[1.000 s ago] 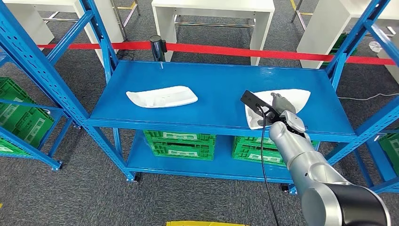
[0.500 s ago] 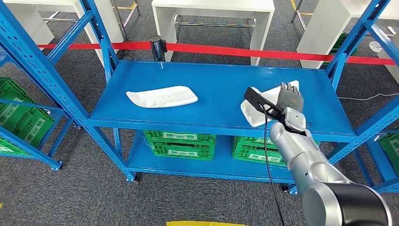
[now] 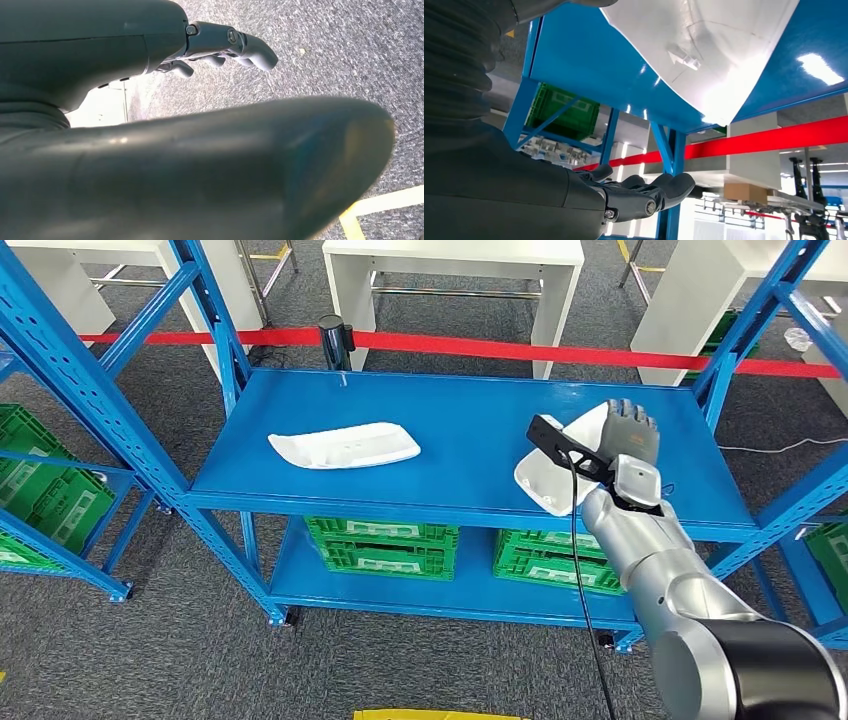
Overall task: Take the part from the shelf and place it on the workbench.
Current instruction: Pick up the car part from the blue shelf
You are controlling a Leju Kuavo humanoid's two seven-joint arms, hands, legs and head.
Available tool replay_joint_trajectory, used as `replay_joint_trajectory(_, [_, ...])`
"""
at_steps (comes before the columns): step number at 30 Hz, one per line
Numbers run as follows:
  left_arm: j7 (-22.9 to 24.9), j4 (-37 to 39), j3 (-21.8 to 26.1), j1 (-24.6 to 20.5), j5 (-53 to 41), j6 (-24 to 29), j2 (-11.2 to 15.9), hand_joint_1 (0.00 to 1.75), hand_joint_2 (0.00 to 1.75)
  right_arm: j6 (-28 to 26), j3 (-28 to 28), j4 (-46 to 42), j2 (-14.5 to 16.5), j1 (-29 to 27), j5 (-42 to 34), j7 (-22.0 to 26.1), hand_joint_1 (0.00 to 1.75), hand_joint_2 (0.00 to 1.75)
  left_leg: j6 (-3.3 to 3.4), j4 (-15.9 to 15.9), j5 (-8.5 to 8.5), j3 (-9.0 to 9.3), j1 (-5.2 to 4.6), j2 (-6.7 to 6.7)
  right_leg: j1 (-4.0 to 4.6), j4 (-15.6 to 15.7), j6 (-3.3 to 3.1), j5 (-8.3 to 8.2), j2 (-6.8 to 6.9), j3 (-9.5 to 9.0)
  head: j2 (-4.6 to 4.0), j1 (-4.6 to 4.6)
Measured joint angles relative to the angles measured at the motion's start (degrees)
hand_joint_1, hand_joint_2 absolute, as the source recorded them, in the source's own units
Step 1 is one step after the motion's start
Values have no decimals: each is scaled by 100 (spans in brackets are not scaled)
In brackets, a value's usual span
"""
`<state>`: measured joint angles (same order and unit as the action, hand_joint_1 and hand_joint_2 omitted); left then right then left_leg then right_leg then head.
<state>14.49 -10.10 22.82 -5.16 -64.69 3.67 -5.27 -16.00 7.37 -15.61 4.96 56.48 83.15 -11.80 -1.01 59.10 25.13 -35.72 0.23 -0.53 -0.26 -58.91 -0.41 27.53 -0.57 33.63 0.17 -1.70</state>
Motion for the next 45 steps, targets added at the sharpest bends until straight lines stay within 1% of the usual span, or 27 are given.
replay_joint_trajectory(4, [2,0,0,0,-30,-1,-17,0,0,-7,40,0,-49,9,89,-40,0,175,0,0,0,0,0,0,0,0,0,0,0,0,0,0])
replay_joint_trajectory(8, [-7,0,0,-1,-72,-15,-25,0,0,-50,62,-1,-76,62,132,24,0,175,0,0,0,0,0,1,0,0,0,0,0,0,0,0])
replay_joint_trajectory(10, [-71,0,0,-2,-120,-51,-26,0,0,-83,68,-2,-78,97,141,77,0,175,0,0,0,0,0,1,0,0,0,0,0,0,0,0])
replay_joint_trajectory(15, [-423,-2,-5,-8,-343,-199,-32,0,0,-102,101,-12,-77,204,207,182,0,175,0,0,0,0,0,0,0,0,0,0,0,-1,0,0])
replay_joint_trajectory(22, [-458,-4,-9,-21,-413,-293,-41,0,0,-45,174,-17,-46,274,263,187,0,175,15,8,10,-1,-24,-1,-26,5,13,-2,1,-5,0,-1])
replay_joint_trajectory(27, [-449,-4,-9,-22,-410,-295,-41,0,0,-24,187,-18,-33,276,259,168,0,175,56,24,33,-2,-54,-3,-56,8,60,7,3,-14,0,0])
replay_joint_trajectory(29, [-446,-4,-9,-22,-409,-295,-40,0,0,-23,189,-19,-31,277,257,169,0,175,90,28,38,0,-69,-4,-71,19,91,4,2,-24,0,-1])
replay_joint_trajectory(31, [-446,-4,-9,-22,-409,-295,-45,0,0,-22,190,-24,-29,281,257,170,0,175,137,-30,-4,25,-44,10,-71,-5,130,34,2,-23,0,-1])
replay_joint_trajectory(32, [-446,-4,-9,-23,-409,-295,-50,0,0,-22,190,-27,-29,287,257,170,0,175,161,-68,-34,40,-26,22,-66,-96,147,116,5,11,0,4])
replay_joint_trajectory(33, [-446,-4,-9,-24,-409,-295,-55,0,0,-21,190,-29,-28,293,257,172,0,175,181,-103,-60,50,-8,34,-62,-297,161,262,10,93,0,11])
replay_joint_trajectory(34, [-446,-4,-9,-25,-409,-295,-59,0,0,-20,191,-29,-28,293,258,174,0,175,192,-112,-73,51,-5,45,-66,-621,173,460,15,229,0,17])
replay_joint_trajectory(35, [-446,-4,-9,-25,-409,-296,-60,0,0,-17,192,-29,-27,282,258,173,0,175,197,-114,-76,42,-4,48,-66,-1016,185,661,18,392,0,24])
replay_joint_trajectory(36, [-446,-4,-9,-23,-409,-298,-60,0,0,-14,193,-28,-28,262,258,170,0,175,197,-108,-78,32,-3,49,-72,-1371,196,798,20,539,0,25])
replay_joint_trajectory(37, [-445,-4,-9,-19,-409,-305,-61,0,0,-10,194,-28,-29,238,258,166,0,175,194,-99,-79,22,1,49,-78,-1574,202,832,21,616,0,25])
replay_joint_trajectory(38, [-445,-3,-9,-15,-409,-313,-63,0,0,-8,195,-28,-31,222,257,160,0,175,188,-84,-82,11,8,48,-84,-1548,206,749,22,588,0,26])
replay_joint_trajectory(39, [-444,-3,-9,-14,-409,-321,-67,0,0,-6,195,-28,-32,218,258,158,0,175,175,-63,-84,-3,19,46,-92,-1285,211,575,26,447,0,26])
replay_joint_trajectory(40, [-443,-3,-9,-16,-409,-326,-71,0,0,-4,195,-28,-32,225,259,158,0,175,153,-35,-84,-21,28,45,-104,-874,218,399,31,236,0,26])
replay_joint_trajectory(41, [-440,-4,-9,-23,-409,-328,-73,0,0,-2,195,-28,-32,237,260,158,0,175,120,-9,-87,-47,31,38,-97,-512,209,262,24,44,0,26])
replay_joint_trajectory(42, [-436,-6,-9,-30,-409,-327,-73,0,0,3,195,-28,-31,245,262,158,0,175,78,13,-96,-68,31,31,-88,-251,184,174,13,-84,0,25])
replay_joint_trajectory(43, [-431,-8,-9,-37,-409,-326,-72,0,0,11,196,-28,-29,249,263,158,0,175,32,28,-113,-89,26,21,-76,-127,147,155,-1,-133,0,23])
replay_joint_trajectory(44, [-425,-9,-9,-41,-409,-325,-71,0,0,20,196,-28,-28,250,264,158,0,175,-16,25,-142,-106,24,11,-57,-130,97,141,-16,-115,0,21])
replay_joint_trajectory(45, [-418,-9,-9,-40,-409,-323,-71,0,0,32,197,-28,-27,249,263,157,0,175,-62,17,-172,-120,27,4,-59,-121,44,118,-19,-84,0,20])
